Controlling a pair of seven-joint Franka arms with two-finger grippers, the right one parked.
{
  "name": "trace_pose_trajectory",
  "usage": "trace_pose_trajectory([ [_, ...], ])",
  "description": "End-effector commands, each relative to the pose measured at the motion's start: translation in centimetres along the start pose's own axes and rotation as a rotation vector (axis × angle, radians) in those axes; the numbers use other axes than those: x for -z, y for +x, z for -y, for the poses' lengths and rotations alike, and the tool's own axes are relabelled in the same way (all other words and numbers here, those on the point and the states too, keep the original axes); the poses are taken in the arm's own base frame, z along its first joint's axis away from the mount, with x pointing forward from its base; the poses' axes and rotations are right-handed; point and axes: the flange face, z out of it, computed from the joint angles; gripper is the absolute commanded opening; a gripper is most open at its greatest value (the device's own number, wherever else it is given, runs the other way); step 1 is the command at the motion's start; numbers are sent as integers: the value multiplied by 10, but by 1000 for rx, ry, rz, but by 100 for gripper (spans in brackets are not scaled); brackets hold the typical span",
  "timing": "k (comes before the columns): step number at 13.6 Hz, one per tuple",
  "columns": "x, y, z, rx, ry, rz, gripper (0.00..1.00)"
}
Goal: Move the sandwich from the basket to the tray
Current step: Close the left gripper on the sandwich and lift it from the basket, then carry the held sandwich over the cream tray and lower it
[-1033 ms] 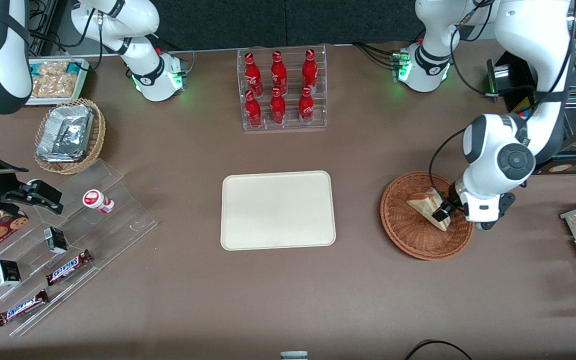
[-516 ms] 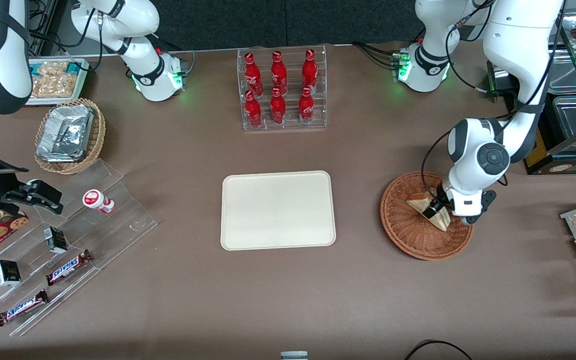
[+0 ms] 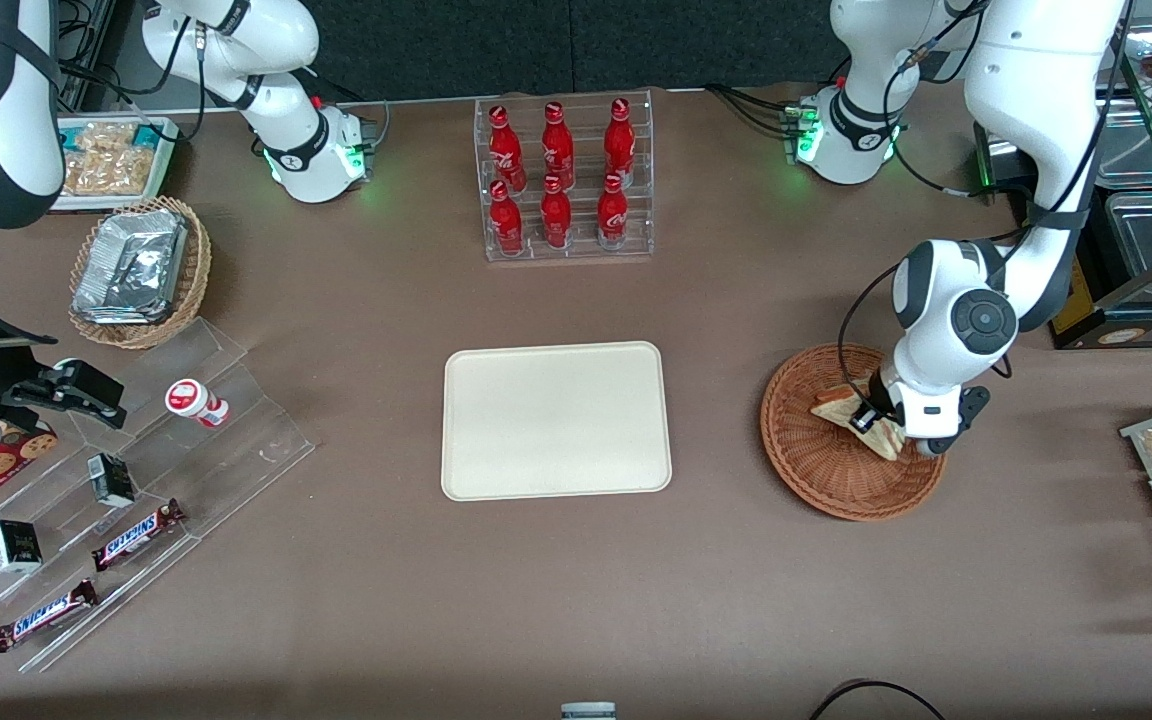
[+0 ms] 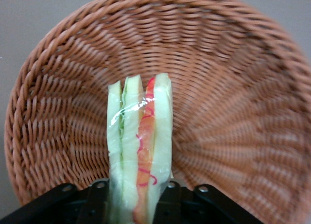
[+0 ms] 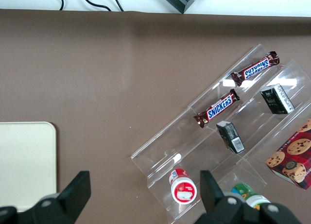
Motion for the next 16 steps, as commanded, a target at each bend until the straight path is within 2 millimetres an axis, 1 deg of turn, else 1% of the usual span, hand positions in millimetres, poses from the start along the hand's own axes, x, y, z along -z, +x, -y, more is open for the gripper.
trace_pose_trajectory([
  [1, 82, -14, -59, -68, 20, 45, 13],
  [2, 103, -25, -83, -103, 21, 68, 13],
  [3, 123, -35, -103, -128, 1, 85, 14],
  [4, 133, -48, -123, -166, -19, 97, 19],
  [5, 139, -69, -143, -201, -45, 106, 20],
  [6, 140, -90, -158, -246, -60, 113, 20],
  [8, 130, -127, -182, -327, -69, 134, 21],
  [10, 115, -180, -218, -474, -63, 107, 21],
  [11, 108, -214, -238, -558, -60, 70, 21],
  [12, 98, -242, -254, -636, -45, 15, 21],
  [13, 80, -266, -268, -731, -13, -60, 21],
  [14, 70, -285, -280, -798, -13, -100, 22],
  [15, 59, -303, -289, -854, -34, -111, 29],
  [16, 46, -310, -297, -887, -72, -109, 36],
])
